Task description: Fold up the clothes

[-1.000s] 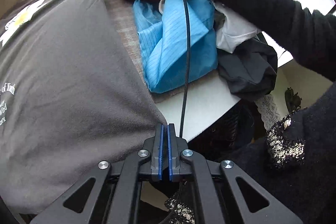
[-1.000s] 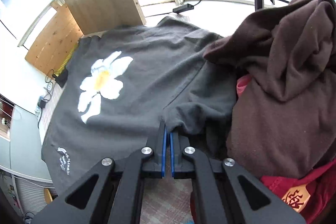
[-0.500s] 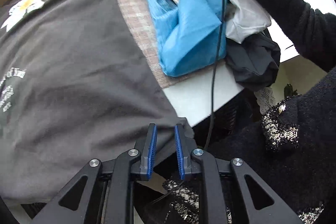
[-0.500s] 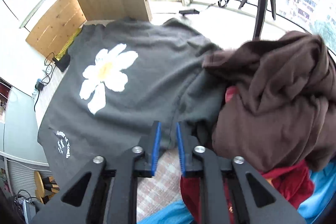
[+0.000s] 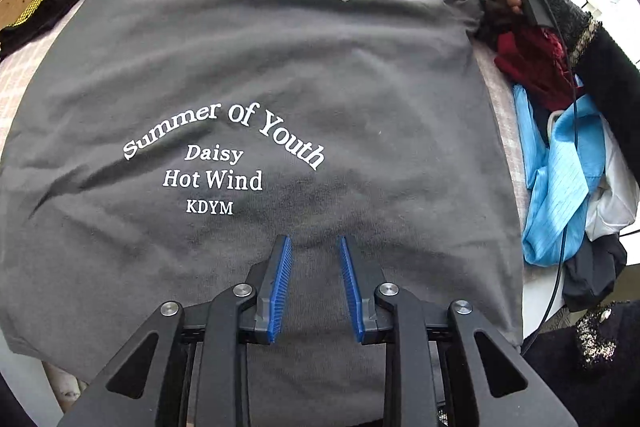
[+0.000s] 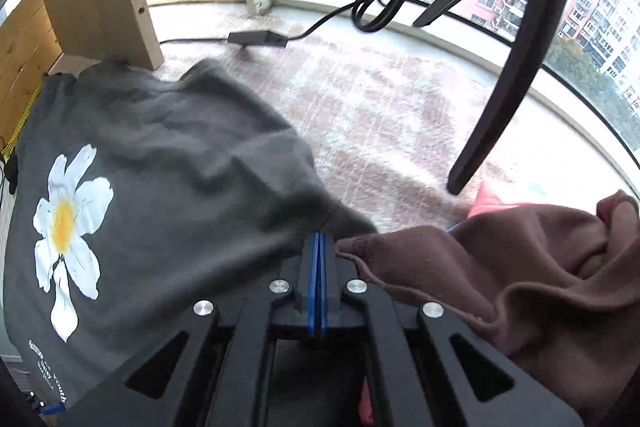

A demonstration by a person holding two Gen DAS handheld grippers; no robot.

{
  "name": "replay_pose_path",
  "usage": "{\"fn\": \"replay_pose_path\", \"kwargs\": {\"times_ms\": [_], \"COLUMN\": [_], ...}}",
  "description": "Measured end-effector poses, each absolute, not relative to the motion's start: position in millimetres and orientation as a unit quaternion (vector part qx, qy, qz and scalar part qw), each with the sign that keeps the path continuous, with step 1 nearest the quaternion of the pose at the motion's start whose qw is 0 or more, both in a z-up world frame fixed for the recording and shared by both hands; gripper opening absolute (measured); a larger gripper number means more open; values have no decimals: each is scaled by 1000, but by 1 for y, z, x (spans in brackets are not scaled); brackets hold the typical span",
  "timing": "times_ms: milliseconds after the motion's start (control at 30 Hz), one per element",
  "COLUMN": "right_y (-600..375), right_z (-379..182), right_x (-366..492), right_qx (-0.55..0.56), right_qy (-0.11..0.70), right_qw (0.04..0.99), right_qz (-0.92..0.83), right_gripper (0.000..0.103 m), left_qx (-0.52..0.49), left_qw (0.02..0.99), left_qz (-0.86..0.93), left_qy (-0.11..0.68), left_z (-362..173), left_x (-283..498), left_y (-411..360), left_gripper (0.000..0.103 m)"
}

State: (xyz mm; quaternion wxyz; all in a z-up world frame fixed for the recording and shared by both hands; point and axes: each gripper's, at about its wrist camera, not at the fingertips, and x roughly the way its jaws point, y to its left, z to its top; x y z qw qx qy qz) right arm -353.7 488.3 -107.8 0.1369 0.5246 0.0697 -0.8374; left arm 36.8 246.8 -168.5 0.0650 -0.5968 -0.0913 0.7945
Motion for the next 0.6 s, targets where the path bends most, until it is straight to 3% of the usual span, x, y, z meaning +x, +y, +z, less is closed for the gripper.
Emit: {"fn": "replay_pose_path", "kwargs": {"times_ms": [67,133,367,400,433,467,500,600], "right_y": [486,472,444,443,442,442,442,455], "right_z": [-89,-90,-130,-133,-136,-136,-132,-118], "right_x": [-354,-361,-388,-389,-388,-387,-383,-384], "right_qx": [496,500,543,550,554,555,545,511], "right_qy": [83,126,206,206,206,206,207,189], "right_qw": [163,172,174,180,187,194,198,172], "right_qz": [-849,-839,-795,-789,-784,-782,-788,-821], "right_gripper": [10,44,45,45,35,15,3,2], "left_qx": [-594,-592,-591,-591,-591,-591,-590,-588], "left_qw": [69,75,85,85,86,87,87,90], "left_qz": [797,798,797,797,797,797,797,798], "left_qy": [-82,-82,-90,-90,-90,-90,-90,-92], "left_z": [-170,-172,-175,-176,-176,-177,-178,-180], "left_x": [37,37,36,36,36,36,35,35], "left_y": [250,252,247,248,248,248,248,249], "left_gripper": [28,32,32,32,32,32,33,34]}}
